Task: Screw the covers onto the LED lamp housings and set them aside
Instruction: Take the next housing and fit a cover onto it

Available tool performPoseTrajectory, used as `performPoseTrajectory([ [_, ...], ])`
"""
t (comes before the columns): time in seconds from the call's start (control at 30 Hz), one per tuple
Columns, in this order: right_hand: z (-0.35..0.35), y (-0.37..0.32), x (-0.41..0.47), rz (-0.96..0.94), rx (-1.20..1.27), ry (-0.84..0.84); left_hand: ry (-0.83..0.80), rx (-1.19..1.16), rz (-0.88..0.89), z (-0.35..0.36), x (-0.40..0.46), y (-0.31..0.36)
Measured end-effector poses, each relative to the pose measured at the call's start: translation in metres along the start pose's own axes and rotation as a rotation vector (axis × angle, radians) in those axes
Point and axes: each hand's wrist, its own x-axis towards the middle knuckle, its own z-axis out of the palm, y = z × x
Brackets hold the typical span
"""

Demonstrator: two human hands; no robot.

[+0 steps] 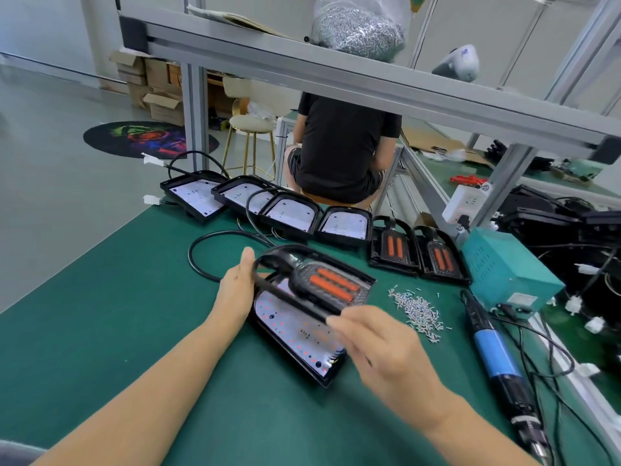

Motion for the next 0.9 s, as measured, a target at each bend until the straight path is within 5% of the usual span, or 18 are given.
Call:
performPoseTrajectory([
  [0.2,0.004,-0.011,-0.018,-0.009,0.032,-0.127,-0.067,-0.074,-0.046,-0.006,0.001,0.002],
  [0.9,0.004,-0.014,-0.024,0.028,-0.018,-0.26,-0.176,0.237,0.1,-0.006,0.002,-0.005],
])
